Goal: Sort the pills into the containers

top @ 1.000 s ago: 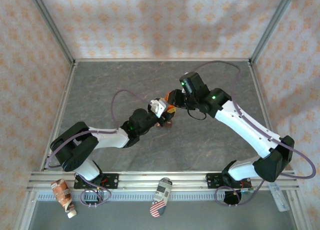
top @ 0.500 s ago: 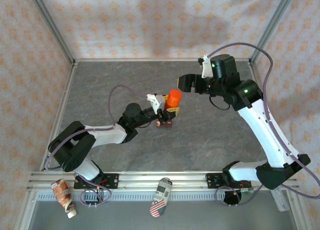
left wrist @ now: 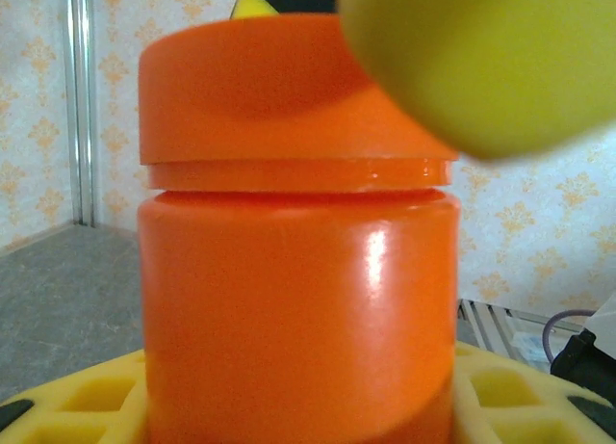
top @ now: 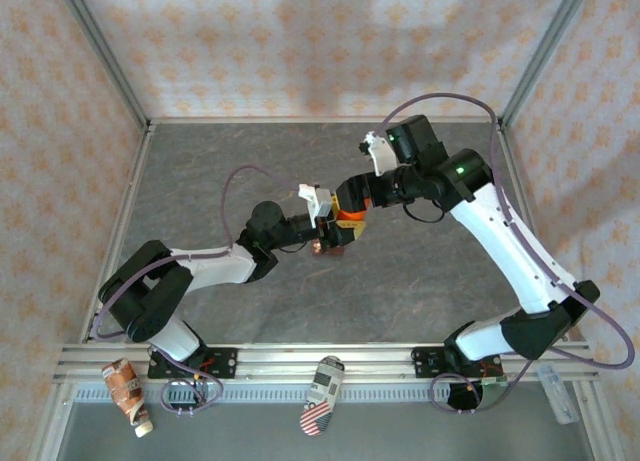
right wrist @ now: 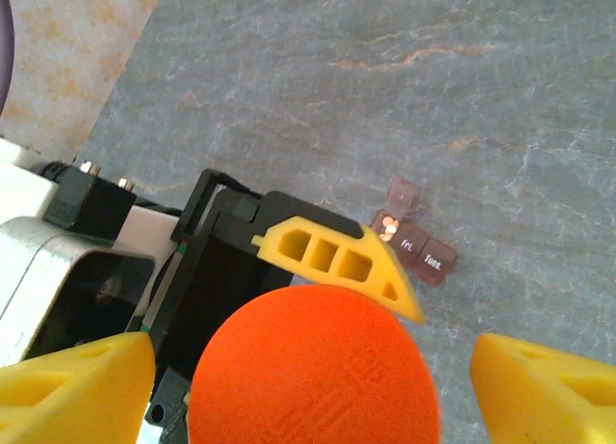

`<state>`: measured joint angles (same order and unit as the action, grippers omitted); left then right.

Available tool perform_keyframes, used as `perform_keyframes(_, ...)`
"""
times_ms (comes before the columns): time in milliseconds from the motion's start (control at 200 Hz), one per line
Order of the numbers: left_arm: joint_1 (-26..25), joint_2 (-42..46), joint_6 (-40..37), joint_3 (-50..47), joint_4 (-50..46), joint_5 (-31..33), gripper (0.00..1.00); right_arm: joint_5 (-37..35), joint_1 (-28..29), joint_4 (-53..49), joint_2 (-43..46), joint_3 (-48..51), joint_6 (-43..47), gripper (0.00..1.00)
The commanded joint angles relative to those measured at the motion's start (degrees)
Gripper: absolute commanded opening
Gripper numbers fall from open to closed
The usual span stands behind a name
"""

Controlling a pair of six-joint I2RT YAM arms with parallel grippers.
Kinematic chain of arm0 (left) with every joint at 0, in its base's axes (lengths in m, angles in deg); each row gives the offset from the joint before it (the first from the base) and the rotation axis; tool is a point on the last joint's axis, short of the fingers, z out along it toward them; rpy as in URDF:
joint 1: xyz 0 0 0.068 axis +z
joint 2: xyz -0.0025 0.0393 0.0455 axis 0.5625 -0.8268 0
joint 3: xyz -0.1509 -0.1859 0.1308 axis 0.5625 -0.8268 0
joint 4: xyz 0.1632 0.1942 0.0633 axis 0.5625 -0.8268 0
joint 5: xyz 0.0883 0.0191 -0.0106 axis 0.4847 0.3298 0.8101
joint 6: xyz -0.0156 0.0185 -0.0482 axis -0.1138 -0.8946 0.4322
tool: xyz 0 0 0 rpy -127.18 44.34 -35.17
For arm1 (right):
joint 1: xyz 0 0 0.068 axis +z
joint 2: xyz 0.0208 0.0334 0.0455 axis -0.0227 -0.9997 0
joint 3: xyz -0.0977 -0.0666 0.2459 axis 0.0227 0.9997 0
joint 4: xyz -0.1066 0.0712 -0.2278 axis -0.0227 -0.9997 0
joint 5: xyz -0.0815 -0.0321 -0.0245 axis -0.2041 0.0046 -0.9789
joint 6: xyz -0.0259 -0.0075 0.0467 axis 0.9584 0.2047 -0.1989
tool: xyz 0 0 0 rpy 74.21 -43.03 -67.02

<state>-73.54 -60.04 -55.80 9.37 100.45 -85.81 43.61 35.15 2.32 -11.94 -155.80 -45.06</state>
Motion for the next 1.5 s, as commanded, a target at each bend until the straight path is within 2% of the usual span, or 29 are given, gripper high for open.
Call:
perform_keyframes(0,0.37,-0.46,1.0,2.13,3.62,-1.73,0.0,-0.08,0.38,-1.24,-0.26,1.59,1.17,0.83)
perform_keyframes(145,0.37,-0.71,1.12,2.26,3.8,-1.43,0.0,-0.11,0.87,-0.97,-0.57,3.27,1.19,0.77)
perform_keyframes(250,0.37,-0.84,1.0,2.26,3.83,-1.0,0.0,-0.07,0.96,-0.58,-0.99,4.18,1.41,0.62)
perform_keyframes(315,0.37,-0.91,0.78,2.1,3.8,-0.52,0.0,-1.33,0.89,0.28,-1.14,4.59,0.94,0.47)
perform_keyframes(375,0.46,-0.9,0.83,1.72,3.82,0.29,0.0,-3.24,0.74,1.19,-1.19,4.61,0.13,0.43)
perform_keyframes(500,0.53,-0.55,0.05,-0.78,4.73,3.65,0.35,-7.33,-1.27,4.24,-1.29,4.7,-2.7,0.33)
perform_keyframes(530,0.54,-0.21,-0.4,-1.57,4.85,4.36,0.56,-8.62,-2.02,4.91,-1.32,4.89,-3.62,0.31)
perform_keyframes(576,0.55,0.36,-0.87,-3.01,4.89,5.47,0.8,-10.81,-3.33,6.21,-1.3,5.44,-4.84,0.28)
perform_keyframes(596,0.55,0.7,-1.05,-3.7,4.96,5.95,0.95,-11.95,-3.99,6.84,-1.3,5.87,-5.49,0.28)
perform_keyframes(611,0.55,0.81,-1.24,-4.16,5.13,6.26,0.99,-12.85,-4.41,7.31,-1.32,6.15,-6.01,0.28)
perform_keyframes(776,0.55,3.9,-1.86,-10.21,5.83,10.61,1.0,-24.39,-7.46,13.75,-1.62,12.03,-9.17,0.28)
perform_keyframes(981,0.55,9.36,-2.69,-15.04,3.04,21.61,1.0,-35.38,-8.43,25.7,-3.41,20.79,-9.07,0.29)
perform_keyframes(1191,0.64,16.43,-5.02,-17.14,-2.57,35.52,1.0,-38.43,-9.21,35.45,-8.37,25.68,-8.21,0.31)
perform_keyframes(1351,0.64,23.19,-8.33,-14.91,-14.82,40.1,1.0,-38.13,-9.62,39.05,-12.48,27.9,-8.66,0.33)
perform_keyframes(1496,0.64,27.06,-10.74,-14.64,-18.76,42.74,1.0,-36.48,-10.09,40.54,-14.95,29.9,-10.99,0.36)
